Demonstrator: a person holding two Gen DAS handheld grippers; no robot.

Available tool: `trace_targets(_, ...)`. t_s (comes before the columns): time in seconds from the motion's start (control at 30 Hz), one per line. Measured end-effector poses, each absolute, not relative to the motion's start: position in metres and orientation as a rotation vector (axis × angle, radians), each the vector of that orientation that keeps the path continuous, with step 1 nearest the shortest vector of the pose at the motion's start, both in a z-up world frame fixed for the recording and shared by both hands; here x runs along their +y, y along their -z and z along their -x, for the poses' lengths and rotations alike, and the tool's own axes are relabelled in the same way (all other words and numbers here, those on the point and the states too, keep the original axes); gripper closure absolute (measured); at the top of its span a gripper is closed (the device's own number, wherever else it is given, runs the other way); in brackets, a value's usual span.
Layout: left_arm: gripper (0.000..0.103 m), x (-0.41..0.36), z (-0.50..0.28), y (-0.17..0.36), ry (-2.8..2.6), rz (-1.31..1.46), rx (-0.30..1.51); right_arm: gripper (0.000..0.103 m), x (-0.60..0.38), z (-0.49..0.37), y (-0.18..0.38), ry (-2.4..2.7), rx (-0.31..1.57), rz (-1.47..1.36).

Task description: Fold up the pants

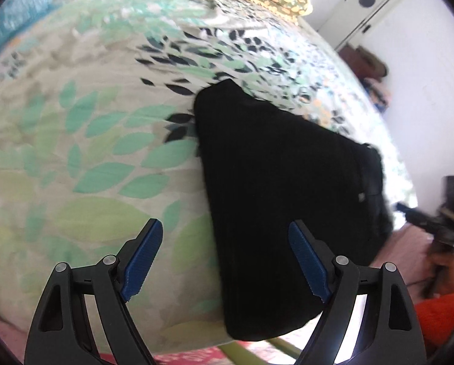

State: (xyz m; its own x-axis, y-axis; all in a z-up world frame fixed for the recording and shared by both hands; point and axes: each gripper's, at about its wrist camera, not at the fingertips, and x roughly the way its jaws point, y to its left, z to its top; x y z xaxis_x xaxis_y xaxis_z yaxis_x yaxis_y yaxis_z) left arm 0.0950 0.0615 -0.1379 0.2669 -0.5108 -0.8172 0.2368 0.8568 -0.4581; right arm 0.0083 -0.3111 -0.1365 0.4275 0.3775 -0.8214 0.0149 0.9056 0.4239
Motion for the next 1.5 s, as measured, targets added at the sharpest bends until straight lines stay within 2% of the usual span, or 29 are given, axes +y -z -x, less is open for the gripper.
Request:
trace_targets(0.2,0.017,0.049,-0.114,0.163,0.565,0.260,1.307,0.024,-0.346,-0.026,0.175,-0.244,1.180,-0.642)
trace_targets(0.4,0.017,0.048,-0.103,0.163,0.548,0.299,1.287,0.023,-0.337,-0.018,0.159,-0.230,1.105,-0.561)
trace_targets(0.57,0.014,0.047,-0.113,0.170,0.558,0.318,1.306,0.021,-0.337,-0.034,0.194,-0.246,1.254,-0.636)
trace_targets(0.63,0.014,0.045,-0.118,0.172,0.577,0.334,1.309,0.010,-0.341,-0.039,0.202,-0.312,1.228,-0.735)
trace_targets(0.67,0.014,0.042,-0.122,0.175,0.597,0.361,1.318,0.010,-0.342,-0.043,0.208,-0.365,1.221,-0.789)
trace_targets(0.7,0.014,0.039,-0.124,0.178,0.627,0.396,1.329,0.012,-0.340,-0.046,0.213,-0.414,1.223,-0.830)
trace_targets(0.73,0.019,0.035,-0.126,0.181,0.659,0.426,1.338,0.018,-0.337,-0.050,0.215,-0.436,1.233,-0.826)
trace_targets(0.77,0.038,0.028,-0.128,0.182,0.680,0.443,1.347,0.026,-0.332,-0.053,0.213,-0.434,1.249,-0.771)
trace_targets(0.8,0.046,0.023,-0.128,0.180,0.650,0.393,1.341,0.049,-0.326,-0.054,0.210,-0.442,1.255,-0.719)
trace_targets(0.83,0.063,0.019,-0.126,0.176,0.642,0.353,1.323,0.055,-0.323,-0.053,0.205,-0.448,1.244,-0.700)
trace_targets(0.87,0.075,0.018,-0.123,0.171,0.642,0.345,1.308,0.058,-0.320,-0.052,0.197,-0.457,1.227,-0.680)
trace_targets(0.93,0.079,0.023,-0.120,0.160,0.646,0.378,1.295,0.064,-0.314,-0.050,0.181,-0.469,1.194,-0.643)
trace_targets(1.13,0.080,0.022,-0.136,0.111,0.657,0.369,1.207,0.066,-0.298,-0.084,0.139,-0.546,1.117,-0.601)
trace_targets(1.33,0.080,0.013,-0.209,0.078,0.609,0.304,1.101,0.066,-0.301,-0.161,0.114,-0.540,1.052,-0.523)
trace_targets(1.5,0.079,-0.004,-0.267,0.081,0.538,0.226,1.067,0.066,-0.305,-0.222,0.121,-0.484,1.044,-0.484)
